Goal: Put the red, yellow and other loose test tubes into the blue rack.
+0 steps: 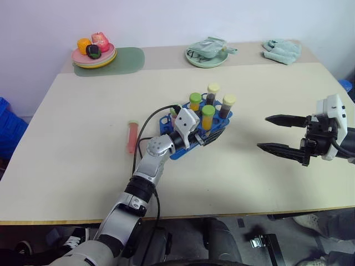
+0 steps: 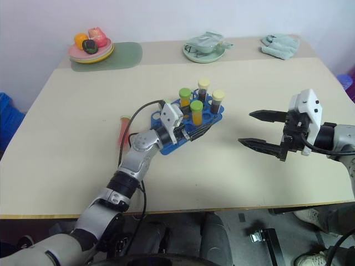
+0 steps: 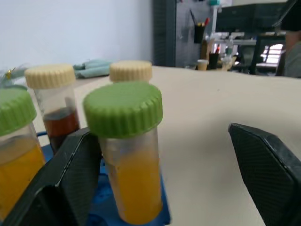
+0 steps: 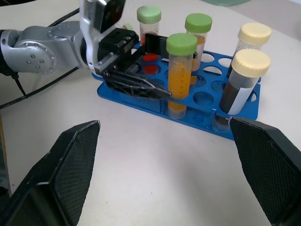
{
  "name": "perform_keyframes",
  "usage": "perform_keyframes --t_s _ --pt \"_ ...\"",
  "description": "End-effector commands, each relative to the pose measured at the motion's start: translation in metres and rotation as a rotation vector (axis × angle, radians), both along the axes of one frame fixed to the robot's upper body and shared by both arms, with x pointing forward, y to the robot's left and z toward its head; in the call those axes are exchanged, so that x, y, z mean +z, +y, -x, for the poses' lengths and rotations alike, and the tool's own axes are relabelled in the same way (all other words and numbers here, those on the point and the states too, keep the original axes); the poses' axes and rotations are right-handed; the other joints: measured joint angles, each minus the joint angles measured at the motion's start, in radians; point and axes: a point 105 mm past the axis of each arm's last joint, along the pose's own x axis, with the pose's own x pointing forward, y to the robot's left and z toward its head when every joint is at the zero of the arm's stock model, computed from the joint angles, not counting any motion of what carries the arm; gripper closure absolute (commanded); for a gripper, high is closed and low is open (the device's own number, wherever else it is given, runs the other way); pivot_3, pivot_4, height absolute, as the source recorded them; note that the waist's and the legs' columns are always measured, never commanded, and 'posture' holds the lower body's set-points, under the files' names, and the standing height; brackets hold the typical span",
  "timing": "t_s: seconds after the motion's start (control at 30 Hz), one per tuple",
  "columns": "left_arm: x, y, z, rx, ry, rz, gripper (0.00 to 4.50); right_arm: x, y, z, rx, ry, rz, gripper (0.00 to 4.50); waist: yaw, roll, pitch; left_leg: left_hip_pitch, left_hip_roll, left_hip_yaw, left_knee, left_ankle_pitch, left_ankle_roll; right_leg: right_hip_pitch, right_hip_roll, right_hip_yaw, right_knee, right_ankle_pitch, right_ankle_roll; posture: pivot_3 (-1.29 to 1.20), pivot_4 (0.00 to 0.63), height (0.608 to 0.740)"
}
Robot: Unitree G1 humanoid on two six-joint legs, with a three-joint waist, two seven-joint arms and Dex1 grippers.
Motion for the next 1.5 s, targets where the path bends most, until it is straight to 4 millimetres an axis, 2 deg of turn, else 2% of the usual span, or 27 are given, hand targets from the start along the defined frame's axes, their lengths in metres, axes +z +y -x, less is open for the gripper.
perform_keyframes --t_s 0.03,0.2,0.33,0.5,0.57,0.6,0.7,0.77,0.83,0.97,1.07,1.17,1.23,1.3,1.37,1.43,1.5 --pt "0.021 -0.002 0.012 -0.06 -0.038 0.018 0.09 0.011 0.002 -0.001 0.013 -0.054 0.019 0.0 0.0 0.0 0.0 0.0 0.0 0.0 0.0 0.0 0.0 0.0 0.0 0.0 0.0 0.0 0.0 0.0 0.15 0.74" --pt "0.037 0.004 0.024 -0.036 -0.09 -0.007 0.09 0.01 0.001 -0.003 0.013 -0.06 0.017 0.0 0.0 0.0 0.0 0.0 0.0 0.0 0.0 0.0 0.0 0.0 0.0 0.0 0.0 0.0 0.0 0.0 0.15 0.74" --pt "0.05 0.017 0.014 0.071 -0.126 -0.012 0.09 0.01 0.002 -0.005 0.013 -0.065 0.013 0.0 0.0 0.0 0.0 0.0 0.0 0.0 0.0 0.0 0.0 0.0 0.0 0.0 0.0 0.0 0.0 0.0 0.15 0.74" --pt "0.081 0.036 0.008 0.163 -0.167 -0.019 0.09 0.011 0.002 -0.008 0.02 -0.073 0.017 0.0 -0.001 0.0 0.0 0.0 0.0 0.0 0.0 0.0 0.0 0.0 0.0 0.0 0.0 0.0 0.0 0.0 0.15 0.74" --pt "0.092 0.051 0.003 0.239 -0.217 -0.065 0.09 0.011 0.001 -0.01 0.02 -0.075 0.018 0.0 -0.001 0.0 0.0 0.0 0.0 0.0 0.0 0.0 0.0 0.0 0.0 0.0 0.0 0.0 0.0 0.0 0.15 0.74" --pt "0.099 0.06 0.0 0.28 -0.259 -0.099 0.09 0.011 0.0 -0.01 0.018 -0.077 0.016 0.0 0.0 0.001 -0.004 0.0 0.0 0.0 0.0 0.0 0.0 0.0 0.0 0.0 0.0 0.0 0.0 0.0 0.0 0.74" --pt "0.115 0.086 -0.005 0.364 -0.309 -0.152 0.09 0.011 -0.001 -0.012 0.017 -0.078 0.012 0.0 -0.002 0.008 -0.065 0.001 0.001 0.003 -0.005 0.0 0.0 -0.001 0.004 0.0 -0.004 0.002 0.0 0.0 0.0 0.74" --pt "0.126 0.1 -0.005 0.399 -0.306 -0.177 0.09 0.01 0.0 -0.012 0.019 -0.078 0.011 0.0 -0.002 0.005 -0.077 0.002 0.001 0.006 -0.006 0.0 0.0 0.001 0.003 0.0 -0.009 0.002 0.0 0.0 0.0 0.74" --pt "0.13 0.115 -0.007 0.444 -0.265 -0.23 0.09 0.009 0.0 -0.014 0.023 -0.08 0.012 0.0 -0.002 0.006 -0.087 0.012 0.002 0.006 -0.007 -0.001 0.002 0.013 0.004 0.0 -0.014 0.005 0.001 0.0 0.0 0.74" --pt "0.126 0.15 -0.009 0.559 -0.125 -0.35 0.09 0.008 0.0 -0.017 0.033 -0.084 0.013 0.0 -0.002 0.007 -0.096 0.02 0.002 0.006 -0.007 -0.003 0.006 0.024 0.005 0.0 -0.015 0.005 0.002 0.0 0.0 0.74" --pt "0.121 0.173 -0.006 0.624 0.014 -0.4 0.09 0.008 0.002 -0.019 0.049 -0.086 0.018 0.0 -0.002 0.007 -0.096 0.021 0.003 0.006 -0.008 -0.004 0.006 0.024 0.006 0.0 -0.015 0.004 0.002 0.0 0.0 0.74" --pt "0.107 0.206 -0.009 0.739 0.197 -0.395 0.09 0.008 0.002 -0.02 0.052 -0.09 0.016 0.0 -0.002 0.007 -0.096 0.021 0.003 0.006 -0.008 -0.004 0.006 0.024 0.006 0.0 -0.015 0.004 0.002 0.0 0.0 0.74" --pt "0.088 0.223 -0.006 0.77 0.415 -0.391 0.09 0.008 0.003 -0.021 0.057 -0.089 0.015 0.0 -0.003 0.007 -0.096 0.021 0.003 0.005 -0.008 -0.004 0.006 0.024 0.006 0.0 -0.015 0.004 0.002 0.0 0.0 0.74" --pt "0.075 0.236 -0.001 0.793 0.581 -0.402 0.09 0.007 0.004 -0.021 0.06 -0.087 0.013 0.0 -0.004 0.007 -0.096 0.021 0.003 0.005 -0.008 -0.004 0.006 0.023 0.006 0.0 -0.014 0.004 0.002 0.0 0.0 0.74" --pt "0.066 0.242 -0.003 0.777 0.755 -0.342 0.09 0.007 0.005 -0.022 0.065 -0.087 0.016 0.0 -0.002 0.007 -0.096 0.021 0.003 0.005 -0.008 -0.004 0.006 0.023 0.006 0.0 -0.014 0.004 0.002 0.0 0.0 0.74" --pt "0.062 0.246 -0.005 0.798 0.812 -0.328 0.09 0.007 0.006 -0.023 0.068 -0.089 0.017 0.0 -0.002 0.007 -0.096 0.021 0.003 0.005 -0.008 -0.004 0.006 0.023 0.006 0.0 -0.014 0.004 0.002 0.0 0.0 0.74" --pt "0.05 0.244 -0.006 0.756 0.888 -0.303 0.09 0.007 0.006 -0.023 0.068 -0.09 0.016 0.0 -0.004 0.007 -0.096 0.021 0.003 0.004 -0.008 -0.004 0.006 0.023 0.006 0.0 -0.014 0.004 0.002 0.0 0.0 0.74"
